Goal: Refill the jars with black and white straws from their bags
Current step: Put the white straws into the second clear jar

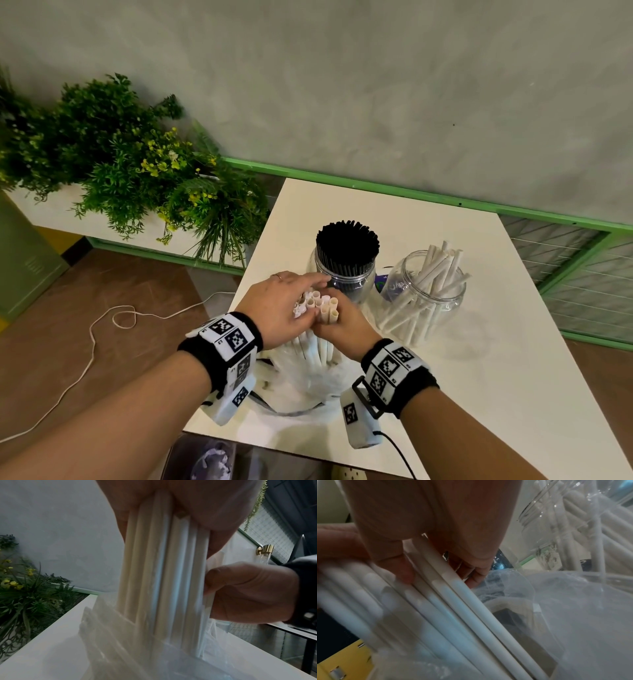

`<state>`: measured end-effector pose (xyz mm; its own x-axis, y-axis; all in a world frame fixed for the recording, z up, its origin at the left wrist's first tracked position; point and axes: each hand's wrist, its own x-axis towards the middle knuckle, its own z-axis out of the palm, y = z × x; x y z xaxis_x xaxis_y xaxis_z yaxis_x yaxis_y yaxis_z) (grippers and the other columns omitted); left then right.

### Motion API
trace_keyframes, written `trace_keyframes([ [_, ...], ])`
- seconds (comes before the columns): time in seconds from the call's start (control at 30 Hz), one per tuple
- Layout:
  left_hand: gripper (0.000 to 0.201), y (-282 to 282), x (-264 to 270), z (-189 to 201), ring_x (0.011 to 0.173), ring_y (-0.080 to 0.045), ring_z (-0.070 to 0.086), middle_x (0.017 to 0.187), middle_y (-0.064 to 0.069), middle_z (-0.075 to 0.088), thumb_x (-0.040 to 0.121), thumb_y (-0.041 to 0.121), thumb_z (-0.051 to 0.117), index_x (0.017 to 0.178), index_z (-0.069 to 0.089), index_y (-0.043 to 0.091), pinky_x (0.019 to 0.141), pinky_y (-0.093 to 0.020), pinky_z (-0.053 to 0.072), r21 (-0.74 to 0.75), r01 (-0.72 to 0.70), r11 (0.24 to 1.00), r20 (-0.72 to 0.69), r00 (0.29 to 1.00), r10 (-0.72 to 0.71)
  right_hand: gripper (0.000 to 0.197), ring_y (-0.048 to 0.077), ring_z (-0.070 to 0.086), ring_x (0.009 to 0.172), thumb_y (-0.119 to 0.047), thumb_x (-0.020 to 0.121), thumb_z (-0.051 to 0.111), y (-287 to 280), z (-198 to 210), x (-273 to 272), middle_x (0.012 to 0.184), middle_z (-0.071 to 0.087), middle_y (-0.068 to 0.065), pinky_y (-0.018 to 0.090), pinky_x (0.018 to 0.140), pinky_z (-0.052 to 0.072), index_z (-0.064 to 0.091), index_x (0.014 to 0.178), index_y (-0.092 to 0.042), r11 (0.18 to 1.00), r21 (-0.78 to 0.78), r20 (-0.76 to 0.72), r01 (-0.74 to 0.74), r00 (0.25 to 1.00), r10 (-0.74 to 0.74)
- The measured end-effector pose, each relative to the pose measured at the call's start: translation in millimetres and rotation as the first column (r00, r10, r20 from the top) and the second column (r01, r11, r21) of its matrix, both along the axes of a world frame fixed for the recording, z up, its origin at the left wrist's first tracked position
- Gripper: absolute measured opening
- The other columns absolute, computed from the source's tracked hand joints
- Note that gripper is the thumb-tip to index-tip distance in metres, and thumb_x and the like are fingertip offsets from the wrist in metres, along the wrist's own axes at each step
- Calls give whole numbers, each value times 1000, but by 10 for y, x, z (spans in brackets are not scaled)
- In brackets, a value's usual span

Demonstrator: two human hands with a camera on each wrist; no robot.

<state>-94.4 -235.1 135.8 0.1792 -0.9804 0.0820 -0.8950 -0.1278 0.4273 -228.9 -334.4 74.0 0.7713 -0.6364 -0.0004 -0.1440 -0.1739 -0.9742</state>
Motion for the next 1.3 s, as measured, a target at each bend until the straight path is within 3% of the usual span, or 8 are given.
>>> trace_keyframes([
  [0.1, 55, -9, 18, -5, 117, -10, 48, 127, 23, 52, 82, 45, 53, 134, 36, 42, 93, -30, 43, 0, 16, 1000, -37, 999, -16, 38, 29, 62, 88, -29, 57, 68, 2, 0, 7, 102, 60, 19, 45, 81, 51, 57, 93, -30, 1000, -20, -14, 2, 1000, -2],
  [0.23, 53, -9, 131, -10, 114, -12, 48, 124, 16, 53, 76, 57, 43, 122, 50, 34, 94, -35, 44, -12, 75, 997, 19, 997, -74, 23, 7, 50, 69, -16, 66, 65, 21, -11, -26, 73, 55, -8, 24, 66, 42, 54, 87, -13, 1000, -21, 9, 14, 1000, -13],
  [0.37, 55, 86, 240, -35, 115, -14, 46, 128, 14, 49, 77, 61, 41, 124, 49, 33, 91, -33, 43, -7, 46, 999, 187, 981, -44, 13, 10, 48, 68, -17, 71, 62, 39, -17, -37, 70, 53, -5, 27, 68, 43, 52, 79, -16, 996, -45, 25, 81, 996, -80],
  [0.53, 65, 159, 223, -73, 116, -13, 44, 128, 12, 52, 75, 60, 33, 134, 40, 33, 94, -29, 39, -22, -56, 998, 35, 998, 57, 21, 0, 52, 64, -1, 83, 61, 54, 70, -31, 71, 57, -8, 15, 65, 42, 55, 81, -20, 973, -119, 59, 198, 980, -192],
  [0.67, 57, 166, 158, -94, 112, -13, 48, 117, 13, 60, 76, 59, 35, 126, 47, 34, 87, -27, 40, -67, -82, 994, 18, 996, 83, 27, 8, 64, 93, -4, 82, 62, 27, 94, 66, 97, 69, -4, 26, 86, 51, 63, 100, -24, 980, -79, 35, 181, 983, -178],
  [0.77, 51, 163, 138, -104, 105, -13, 50, 109, 11, 63, 75, 54, 38, 118, 56, 33, 81, -24, 36, -113, -80, 990, 15, 997, 82, 28, 19, 65, 96, -13, 73, 58, 30, 124, 89, 97, 71, 1, 39, 89, 52, 66, 99, -21, 992, -64, -38, 107, 993, -109],
  [1.03, 51, 126, 142, -117, 105, -13, 49, 113, 14, 62, 76, 54, 35, 120, 54, 35, 85, -23, 34, -91, -18, 996, 66, 998, 24, 35, 11, 63, 91, 9, 80, 57, 132, 140, 70, 96, 69, 4, 28, 84, 52, 64, 98, -21, 992, -44, 99, 117, 989, -113],
  [1.3, 51, 92, 142, -96, 106, -16, 49, 115, 10, 62, 87, 53, 23, 120, 55, 32, 87, -26, 34, -102, -16, 995, 47, 999, 21, 21, 10, 63, 85, -7, 83, 63, 96, 85, 138, 91, 68, -1, 23, 77, 50, 60, 100, -19, 956, -48, 82, 290, 955, -285],
])
